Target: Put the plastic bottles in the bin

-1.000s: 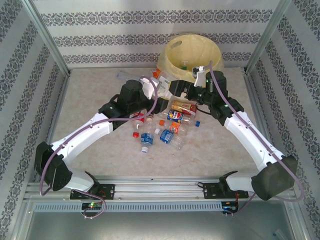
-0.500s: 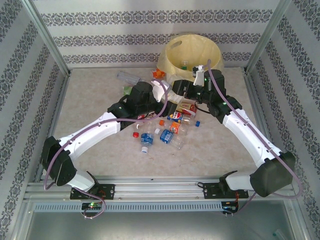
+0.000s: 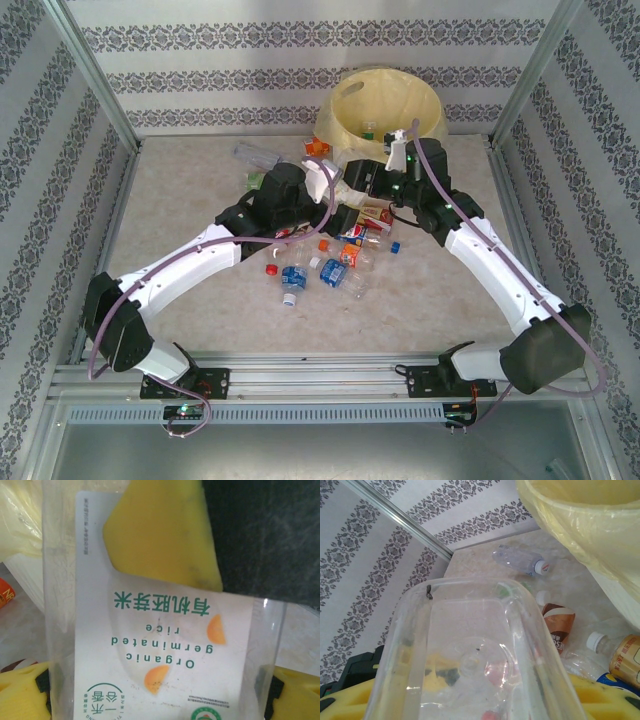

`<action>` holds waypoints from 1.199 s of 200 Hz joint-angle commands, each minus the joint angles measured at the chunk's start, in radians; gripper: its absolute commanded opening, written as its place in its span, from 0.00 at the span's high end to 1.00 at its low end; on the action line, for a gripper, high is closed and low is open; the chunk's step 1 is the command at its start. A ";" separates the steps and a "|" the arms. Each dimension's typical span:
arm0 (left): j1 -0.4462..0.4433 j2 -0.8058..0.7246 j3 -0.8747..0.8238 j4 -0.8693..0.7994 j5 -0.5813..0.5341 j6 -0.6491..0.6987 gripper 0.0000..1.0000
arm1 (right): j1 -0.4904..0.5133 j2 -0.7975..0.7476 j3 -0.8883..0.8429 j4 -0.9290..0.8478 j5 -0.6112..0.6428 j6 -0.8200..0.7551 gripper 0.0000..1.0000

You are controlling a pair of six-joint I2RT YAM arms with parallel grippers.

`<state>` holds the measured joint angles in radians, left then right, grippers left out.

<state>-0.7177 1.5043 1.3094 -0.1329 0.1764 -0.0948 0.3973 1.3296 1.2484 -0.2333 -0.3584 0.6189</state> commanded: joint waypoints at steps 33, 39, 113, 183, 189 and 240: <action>0.024 -0.162 -0.181 0.229 -0.258 -0.062 0.00 | -0.010 -0.036 0.115 -0.087 0.148 -0.115 0.57; 0.024 -0.179 -0.204 0.245 -0.303 -0.064 0.00 | -0.015 -0.036 0.128 -0.093 0.153 -0.128 0.57; 0.066 -0.258 -0.309 0.197 -0.657 -0.178 0.01 | -0.090 0.051 0.374 -0.098 0.154 -0.238 0.56; 0.078 -0.324 -0.363 0.194 -0.625 -0.165 0.01 | -0.155 0.264 0.693 -0.176 0.310 -0.404 0.54; 0.078 -0.333 -0.371 0.197 -0.620 -0.162 0.00 | -0.163 0.283 0.713 -0.189 0.320 -0.415 0.54; 0.087 -0.389 -0.426 0.221 -0.629 -0.155 0.01 | -0.304 0.435 0.813 -0.295 0.103 -0.538 0.52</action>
<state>-0.6456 1.1423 0.9009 0.0685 -0.4267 -0.2447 0.1524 1.7100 2.0148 -0.4599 -0.1345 0.1799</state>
